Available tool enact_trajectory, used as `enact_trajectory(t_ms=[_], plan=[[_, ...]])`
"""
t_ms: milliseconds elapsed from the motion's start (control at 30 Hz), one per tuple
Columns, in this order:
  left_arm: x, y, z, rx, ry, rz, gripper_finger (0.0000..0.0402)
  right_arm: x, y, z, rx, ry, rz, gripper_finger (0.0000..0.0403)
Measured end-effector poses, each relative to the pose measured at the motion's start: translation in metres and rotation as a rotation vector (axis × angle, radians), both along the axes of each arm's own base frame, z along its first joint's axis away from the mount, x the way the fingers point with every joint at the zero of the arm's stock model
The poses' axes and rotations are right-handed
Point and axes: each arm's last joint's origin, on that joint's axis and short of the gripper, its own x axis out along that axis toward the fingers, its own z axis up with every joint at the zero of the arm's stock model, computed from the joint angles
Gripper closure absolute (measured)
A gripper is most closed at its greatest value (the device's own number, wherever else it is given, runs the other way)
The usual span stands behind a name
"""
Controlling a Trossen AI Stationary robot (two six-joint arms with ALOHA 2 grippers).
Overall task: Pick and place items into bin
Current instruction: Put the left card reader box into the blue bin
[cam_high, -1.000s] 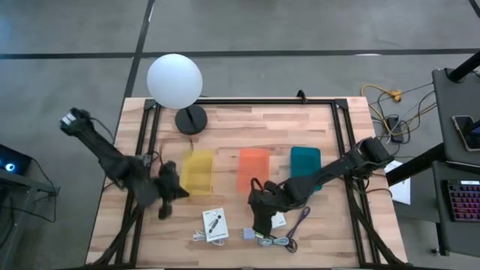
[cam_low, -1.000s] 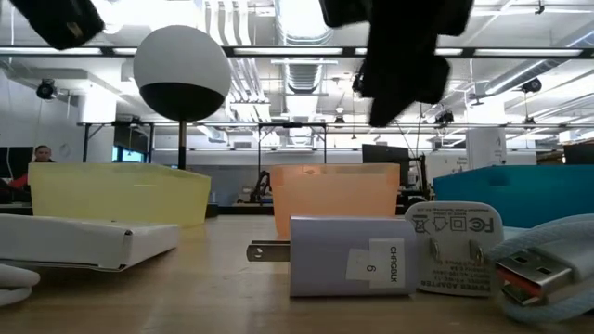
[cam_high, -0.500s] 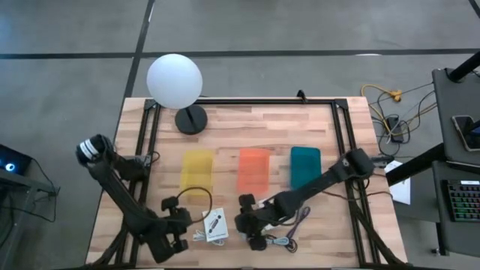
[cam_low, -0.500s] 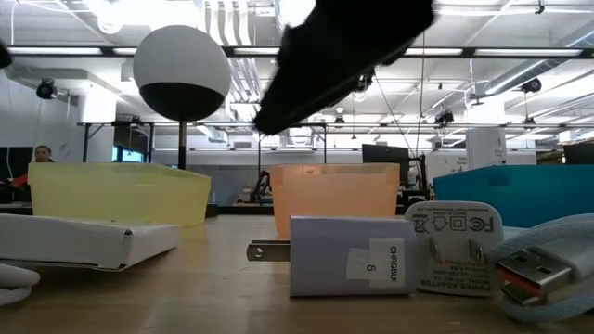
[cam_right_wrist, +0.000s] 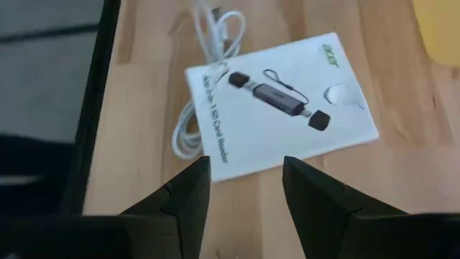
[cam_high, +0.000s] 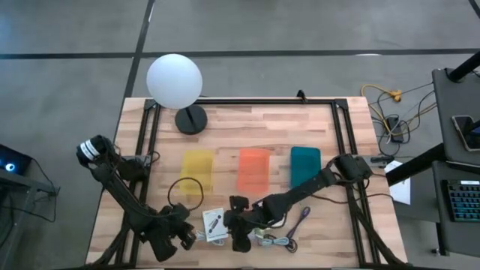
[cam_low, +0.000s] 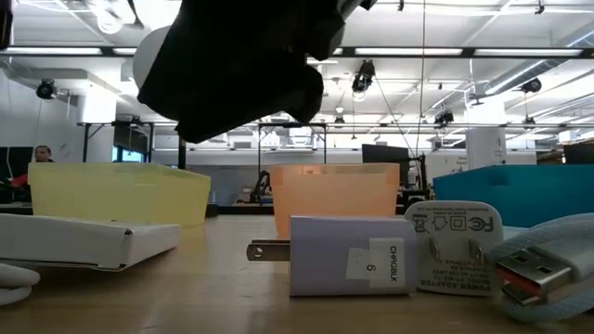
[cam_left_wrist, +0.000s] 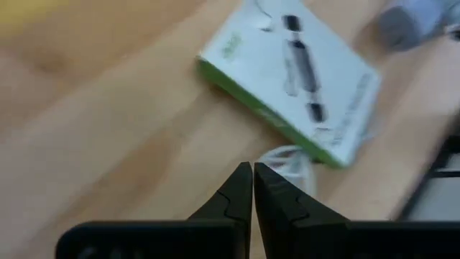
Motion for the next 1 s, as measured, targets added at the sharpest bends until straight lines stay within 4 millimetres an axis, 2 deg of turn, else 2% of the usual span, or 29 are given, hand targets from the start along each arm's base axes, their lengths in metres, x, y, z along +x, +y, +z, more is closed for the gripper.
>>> enact_trajectory(t_ms=[167,300,467,667,833,933,1000], plan=[[-0.008,0.01,-0.023,-0.157,-0.059,0.144,0.0402,0.007,-0.019,-0.01,0.182,0.058,-0.166,0.0273],[-0.01,0.014,-0.03,-0.238,-0.091,0.208,0.0402,0.011,-0.026,-0.012,0.319,0.094,-0.294,0.0278],[-0.011,0.017,-0.026,-0.265,-0.135,0.235,0.0385,0.012,-0.027,-0.015,0.406,0.127,-0.361,0.0249],[-0.015,0.024,-0.022,-0.303,-0.149,0.257,0.0308,0.012,-0.024,-0.017,0.415,0.124,-0.36,0.0197],[-0.021,0.034,-0.041,-0.463,-0.227,0.335,0.0256,0.013,-0.023,-0.026,0.45,0.162,-0.384,0.0171],[-0.023,0.039,-0.047,-0.533,-0.326,0.359,0.025,0.013,-0.023,-0.027,0.449,0.164,-0.388,0.0162],[-0.024,0.043,-0.052,-0.519,-0.326,0.365,0.0249,0.013,-0.023,-0.027,0.445,0.159,-0.391,0.0159]])
